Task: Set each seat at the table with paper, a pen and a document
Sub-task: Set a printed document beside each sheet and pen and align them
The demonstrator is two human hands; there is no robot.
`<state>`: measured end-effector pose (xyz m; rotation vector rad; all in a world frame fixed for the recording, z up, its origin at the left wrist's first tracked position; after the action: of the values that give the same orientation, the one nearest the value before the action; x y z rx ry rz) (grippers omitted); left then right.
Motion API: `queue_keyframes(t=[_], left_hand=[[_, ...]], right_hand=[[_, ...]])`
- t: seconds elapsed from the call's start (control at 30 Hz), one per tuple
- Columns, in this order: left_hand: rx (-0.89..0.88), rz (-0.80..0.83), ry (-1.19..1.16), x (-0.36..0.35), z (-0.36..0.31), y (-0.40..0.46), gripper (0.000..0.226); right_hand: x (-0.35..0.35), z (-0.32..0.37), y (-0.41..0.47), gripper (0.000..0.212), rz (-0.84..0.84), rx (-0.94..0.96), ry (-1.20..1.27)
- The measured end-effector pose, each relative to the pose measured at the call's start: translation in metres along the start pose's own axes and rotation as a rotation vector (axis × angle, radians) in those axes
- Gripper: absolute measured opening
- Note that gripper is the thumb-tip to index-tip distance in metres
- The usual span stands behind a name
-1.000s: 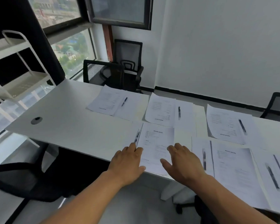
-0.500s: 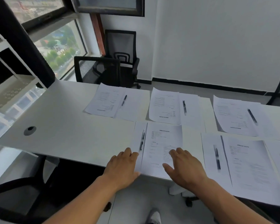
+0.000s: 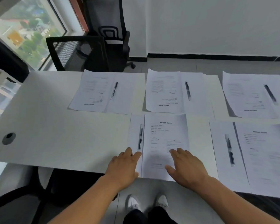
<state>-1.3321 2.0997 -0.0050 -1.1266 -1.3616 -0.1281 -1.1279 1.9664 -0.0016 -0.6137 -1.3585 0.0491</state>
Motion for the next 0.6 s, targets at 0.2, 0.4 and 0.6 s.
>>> queue_keyframes(t=[0.2, 0.4, 0.6], left_hand=[[-0.064, 0.019, 0.014, -0.007, 0.017, 0.026, 0.089], [-0.151, 0.026, 0.067, -0.006, 0.033, 0.05, 0.102], [-0.205, 0.026, 0.104, -0.015, 0.039, 0.058, 0.11]], right_hand=[[-0.013, 0.01, 0.02, 0.053, 0.059, -0.055, 0.023], [-0.02, 0.019, 0.034, 0.066, 0.05, -0.125, -0.009], [-0.035, 0.023, 0.039, 0.091, 0.037, -0.146, -0.046]])
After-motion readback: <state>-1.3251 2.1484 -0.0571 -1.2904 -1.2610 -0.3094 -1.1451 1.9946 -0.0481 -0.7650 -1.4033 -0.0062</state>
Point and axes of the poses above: each hand's wrist, its own y-axis towards the middle knuckle, its own x-axis out of the back of the hand, z = x × y, the point moved 3 cm from there along y, towards the middle knuckle, and after that the axes turned 7 degrees about -y, right-handed, at the moved point
